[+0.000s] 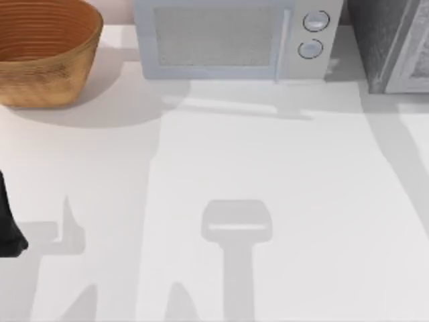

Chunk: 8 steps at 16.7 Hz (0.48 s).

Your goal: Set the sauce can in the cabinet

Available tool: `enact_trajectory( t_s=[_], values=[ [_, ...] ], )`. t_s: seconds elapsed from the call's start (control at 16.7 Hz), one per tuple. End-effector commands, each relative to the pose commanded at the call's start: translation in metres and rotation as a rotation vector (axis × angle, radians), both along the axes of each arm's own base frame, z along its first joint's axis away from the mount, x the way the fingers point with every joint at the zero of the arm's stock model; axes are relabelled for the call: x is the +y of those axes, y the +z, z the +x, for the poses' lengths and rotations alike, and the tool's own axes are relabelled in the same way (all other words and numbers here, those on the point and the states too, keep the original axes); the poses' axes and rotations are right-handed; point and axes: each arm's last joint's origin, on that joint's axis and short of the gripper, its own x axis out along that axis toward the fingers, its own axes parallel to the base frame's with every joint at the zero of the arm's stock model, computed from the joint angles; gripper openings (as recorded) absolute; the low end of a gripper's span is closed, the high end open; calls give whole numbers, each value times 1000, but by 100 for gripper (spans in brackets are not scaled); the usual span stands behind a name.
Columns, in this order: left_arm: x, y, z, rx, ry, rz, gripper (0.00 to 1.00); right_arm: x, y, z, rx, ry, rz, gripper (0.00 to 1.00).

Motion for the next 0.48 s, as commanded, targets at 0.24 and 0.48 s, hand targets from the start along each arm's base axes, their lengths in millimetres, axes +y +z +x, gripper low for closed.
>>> enact_trajectory(
  t_s=[0.24,0.48],
  values=[
    [0,0,0,0,0,0,100,0,0,47,-6,-7,4,0],
    [0,0,0,0,0,0,100,-3,-9,100,-7,-14,8,0]
  ],
)
